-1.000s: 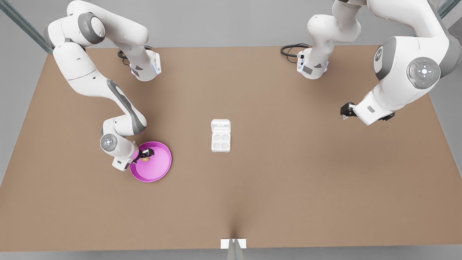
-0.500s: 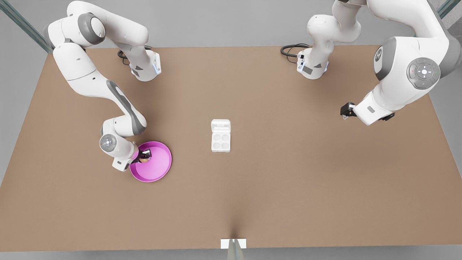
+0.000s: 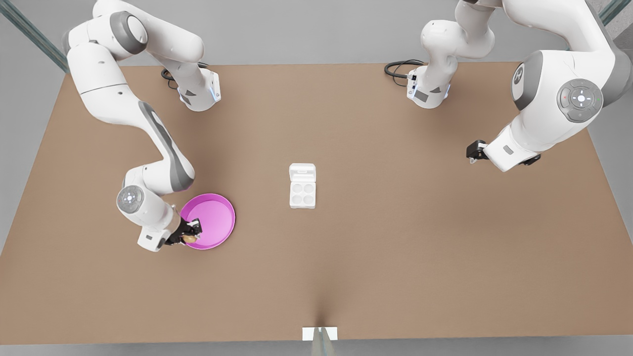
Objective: Pack egg into the box and close the box lid
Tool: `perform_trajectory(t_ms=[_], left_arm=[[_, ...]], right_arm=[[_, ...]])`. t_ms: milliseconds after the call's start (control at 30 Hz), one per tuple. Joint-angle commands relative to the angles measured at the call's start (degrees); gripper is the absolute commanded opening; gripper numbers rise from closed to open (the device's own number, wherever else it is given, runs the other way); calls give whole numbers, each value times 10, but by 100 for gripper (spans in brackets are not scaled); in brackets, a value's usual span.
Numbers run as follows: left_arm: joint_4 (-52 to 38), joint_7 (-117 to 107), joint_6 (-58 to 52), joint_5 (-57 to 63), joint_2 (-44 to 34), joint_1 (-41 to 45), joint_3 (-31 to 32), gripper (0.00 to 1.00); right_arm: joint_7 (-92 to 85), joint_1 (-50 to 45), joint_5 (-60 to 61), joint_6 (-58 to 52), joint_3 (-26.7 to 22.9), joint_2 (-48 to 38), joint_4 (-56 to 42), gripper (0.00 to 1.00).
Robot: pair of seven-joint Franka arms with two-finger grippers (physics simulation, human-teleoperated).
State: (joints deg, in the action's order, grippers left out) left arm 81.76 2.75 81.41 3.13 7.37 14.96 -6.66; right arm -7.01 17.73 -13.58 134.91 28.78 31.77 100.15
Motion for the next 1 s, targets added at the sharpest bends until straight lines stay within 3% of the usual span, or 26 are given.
perform_trajectory(t_ms=[0,167,500,967], left_arm=[[0,-1,0,0,3,1,0,100],[0,-1,0,0,4,0,1,100],[0,-1,0,0,6,0,0,100],[0,0,1,0,7,0,0,100]], right_arm=[[65,-12,-5,-54,1,0,-15,41],[235,-102,31,-136,-3,15,-87,41],[657,-279,46,-103,0,44,-109,41],[838,-363,30,-47,-7,54,-57,41]])
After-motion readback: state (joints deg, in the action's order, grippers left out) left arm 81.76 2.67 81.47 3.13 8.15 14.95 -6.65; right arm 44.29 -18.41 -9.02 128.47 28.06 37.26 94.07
